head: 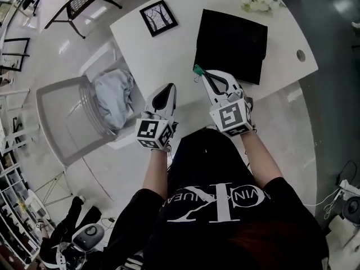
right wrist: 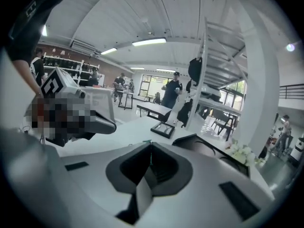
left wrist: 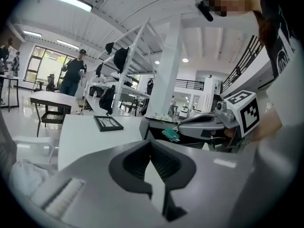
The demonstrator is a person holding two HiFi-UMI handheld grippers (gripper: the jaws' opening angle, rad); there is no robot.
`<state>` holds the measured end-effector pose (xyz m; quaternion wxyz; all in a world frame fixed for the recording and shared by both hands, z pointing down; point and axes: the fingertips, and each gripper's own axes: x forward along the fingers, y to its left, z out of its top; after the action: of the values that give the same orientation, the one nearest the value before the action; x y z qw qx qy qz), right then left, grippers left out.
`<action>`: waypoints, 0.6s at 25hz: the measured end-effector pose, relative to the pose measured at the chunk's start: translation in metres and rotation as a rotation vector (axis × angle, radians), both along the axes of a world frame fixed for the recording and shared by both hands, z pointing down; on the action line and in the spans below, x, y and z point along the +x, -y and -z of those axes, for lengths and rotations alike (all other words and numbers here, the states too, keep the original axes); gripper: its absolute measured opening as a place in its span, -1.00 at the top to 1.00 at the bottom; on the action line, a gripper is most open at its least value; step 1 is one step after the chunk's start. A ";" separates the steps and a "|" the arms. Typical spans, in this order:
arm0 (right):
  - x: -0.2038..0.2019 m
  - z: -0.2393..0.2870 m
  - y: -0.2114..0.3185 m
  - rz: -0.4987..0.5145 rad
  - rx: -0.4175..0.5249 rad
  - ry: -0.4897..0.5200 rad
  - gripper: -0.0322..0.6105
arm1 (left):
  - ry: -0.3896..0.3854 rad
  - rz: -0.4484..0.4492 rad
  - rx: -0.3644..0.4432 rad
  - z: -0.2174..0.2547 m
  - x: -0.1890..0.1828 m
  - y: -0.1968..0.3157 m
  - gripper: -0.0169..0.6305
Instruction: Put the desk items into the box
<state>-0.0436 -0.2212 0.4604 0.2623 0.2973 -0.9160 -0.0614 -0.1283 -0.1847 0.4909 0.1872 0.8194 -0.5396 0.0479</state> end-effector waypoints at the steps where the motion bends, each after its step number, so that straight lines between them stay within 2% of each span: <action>1: 0.006 -0.001 0.001 -0.010 0.003 -0.005 0.85 | -0.001 -0.016 0.002 0.001 0.005 0.003 0.91; 15: 0.076 -0.003 0.018 -0.211 -0.035 -0.026 0.85 | -0.013 -0.165 0.016 0.005 0.060 0.027 0.91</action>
<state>0.0326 -0.2396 0.4633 0.2844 0.3865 -0.8771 -0.0214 -0.0685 -0.2113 0.4860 0.1795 0.8630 -0.4692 0.0534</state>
